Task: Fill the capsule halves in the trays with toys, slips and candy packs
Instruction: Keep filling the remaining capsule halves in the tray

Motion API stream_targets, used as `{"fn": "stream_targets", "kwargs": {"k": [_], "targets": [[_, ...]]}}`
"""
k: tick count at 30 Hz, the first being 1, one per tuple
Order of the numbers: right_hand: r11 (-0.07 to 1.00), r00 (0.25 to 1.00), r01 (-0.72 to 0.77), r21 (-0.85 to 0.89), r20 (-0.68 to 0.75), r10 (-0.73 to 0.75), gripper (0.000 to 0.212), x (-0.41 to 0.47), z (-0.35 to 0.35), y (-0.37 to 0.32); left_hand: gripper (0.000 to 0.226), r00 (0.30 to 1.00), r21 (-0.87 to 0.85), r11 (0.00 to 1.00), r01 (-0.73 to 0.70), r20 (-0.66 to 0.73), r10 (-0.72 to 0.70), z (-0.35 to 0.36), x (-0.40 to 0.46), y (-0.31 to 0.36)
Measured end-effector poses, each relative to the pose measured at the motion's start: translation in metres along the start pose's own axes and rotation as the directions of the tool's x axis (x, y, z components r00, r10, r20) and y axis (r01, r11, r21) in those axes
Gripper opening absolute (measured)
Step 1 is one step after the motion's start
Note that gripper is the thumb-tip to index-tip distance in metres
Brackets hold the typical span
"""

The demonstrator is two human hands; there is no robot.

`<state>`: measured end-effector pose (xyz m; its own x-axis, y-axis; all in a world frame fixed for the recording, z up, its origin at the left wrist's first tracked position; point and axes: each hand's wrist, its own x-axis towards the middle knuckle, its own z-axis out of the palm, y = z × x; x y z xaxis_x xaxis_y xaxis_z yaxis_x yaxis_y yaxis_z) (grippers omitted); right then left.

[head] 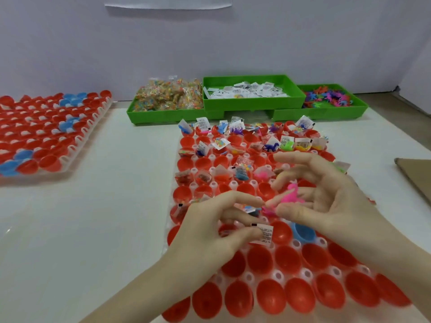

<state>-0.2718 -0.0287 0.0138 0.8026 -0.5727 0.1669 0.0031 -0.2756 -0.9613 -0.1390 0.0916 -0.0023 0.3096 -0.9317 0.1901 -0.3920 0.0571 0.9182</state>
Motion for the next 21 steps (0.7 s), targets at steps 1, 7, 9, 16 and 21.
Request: {"fn": "stream_targets", "kwargs": {"k": [1, 7, 9, 16, 21], "targets": [[1.0, 0.999, 0.006, -0.02, -0.051, -0.007, 0.055, -0.001, 0.0, 0.0, 0.033, 1.0, 0.022, 1.0, -0.015, 0.025, 0.015, 0.0, 0.0, 0.0], [0.993, 0.993, 0.051, -0.104, -0.102, -0.062, 0.022, -0.009, 0.002, -0.003, 0.019, 0.991, 0.312, 0.941, -0.133, 0.041, 0.126, 0.001, 0.005, -0.004], [0.997, 0.998, 0.029, -0.078, -0.053, -0.033, 0.021, -0.011, 0.004, -0.002, 0.017, 0.989, 0.362, 0.921, -0.141, 0.02, 0.144, 0.002, 0.006, -0.005], [0.904, 0.996, 0.07, -0.422, -0.017, -0.085, 0.025, -0.013, 0.011, 0.011, 0.023, 0.998, 0.376, 0.925, -0.058, -0.01, 0.067, 0.006, 0.006, -0.001], [0.798, 0.987, 0.142, -0.586, 0.024, -0.158, 0.019, -0.014, 0.013, 0.015, 0.024, 0.999, 0.319, 0.948, 0.014, -0.037, -0.003, 0.003, 0.008, 0.001]]}}
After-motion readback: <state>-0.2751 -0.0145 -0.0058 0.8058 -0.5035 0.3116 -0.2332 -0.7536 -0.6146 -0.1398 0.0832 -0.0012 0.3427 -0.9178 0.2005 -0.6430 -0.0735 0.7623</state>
